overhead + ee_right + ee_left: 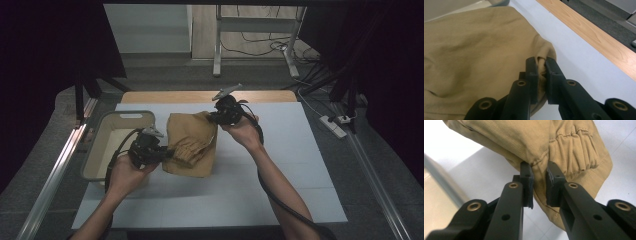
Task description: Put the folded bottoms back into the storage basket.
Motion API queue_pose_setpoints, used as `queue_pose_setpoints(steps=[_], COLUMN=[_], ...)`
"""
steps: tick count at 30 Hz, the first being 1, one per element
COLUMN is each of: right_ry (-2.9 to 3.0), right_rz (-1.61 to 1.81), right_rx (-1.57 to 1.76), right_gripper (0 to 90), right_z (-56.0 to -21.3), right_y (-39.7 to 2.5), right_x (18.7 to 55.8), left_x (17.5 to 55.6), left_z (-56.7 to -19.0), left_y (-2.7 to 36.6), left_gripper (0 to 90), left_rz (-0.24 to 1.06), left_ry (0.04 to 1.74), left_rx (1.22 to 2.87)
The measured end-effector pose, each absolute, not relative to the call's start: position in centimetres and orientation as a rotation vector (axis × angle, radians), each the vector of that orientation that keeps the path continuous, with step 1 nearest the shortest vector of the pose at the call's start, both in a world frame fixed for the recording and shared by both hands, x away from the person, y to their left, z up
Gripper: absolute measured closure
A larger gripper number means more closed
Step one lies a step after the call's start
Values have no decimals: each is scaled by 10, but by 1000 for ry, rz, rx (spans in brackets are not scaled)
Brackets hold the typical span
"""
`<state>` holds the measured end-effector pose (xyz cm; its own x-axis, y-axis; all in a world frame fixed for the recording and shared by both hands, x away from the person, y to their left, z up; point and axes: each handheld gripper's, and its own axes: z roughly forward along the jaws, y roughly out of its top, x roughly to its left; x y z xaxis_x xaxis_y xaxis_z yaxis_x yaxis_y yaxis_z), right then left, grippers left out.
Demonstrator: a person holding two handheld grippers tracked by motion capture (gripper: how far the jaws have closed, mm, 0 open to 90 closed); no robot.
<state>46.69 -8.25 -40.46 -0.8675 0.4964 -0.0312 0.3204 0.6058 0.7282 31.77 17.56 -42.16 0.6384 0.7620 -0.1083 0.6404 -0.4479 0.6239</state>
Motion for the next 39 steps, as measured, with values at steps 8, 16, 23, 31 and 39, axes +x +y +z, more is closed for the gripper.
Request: queue_pose_setpoints(steps=[8, 16, 23, 31, 39], right_ry=[2613, 2626, 2636, 2649, 2662], right_rz=[1140, 1178, 1211, 1250, 1259], right_rx=[651, 632, 623, 597, 578], right_gripper=[823, 822, 823, 823, 823], right_z=[-398, -391, -388, -386, -389], right_y=[-60, -36, -17, 4, 28], right_x=[465, 464, 464, 465, 467], left_x=[312, 303, 295, 289, 286], left_z=[-417, -412, -406, -405, -406], left_y=[200, 228, 248, 270, 291], left_gripper=[777, 777, 777, 777, 777], left_rz=[250, 247, 257, 277, 291], left_ry=[1114, 1151, 1181, 1179, 1233], left_rx=[2198, 2154, 2133, 2129, 2117])
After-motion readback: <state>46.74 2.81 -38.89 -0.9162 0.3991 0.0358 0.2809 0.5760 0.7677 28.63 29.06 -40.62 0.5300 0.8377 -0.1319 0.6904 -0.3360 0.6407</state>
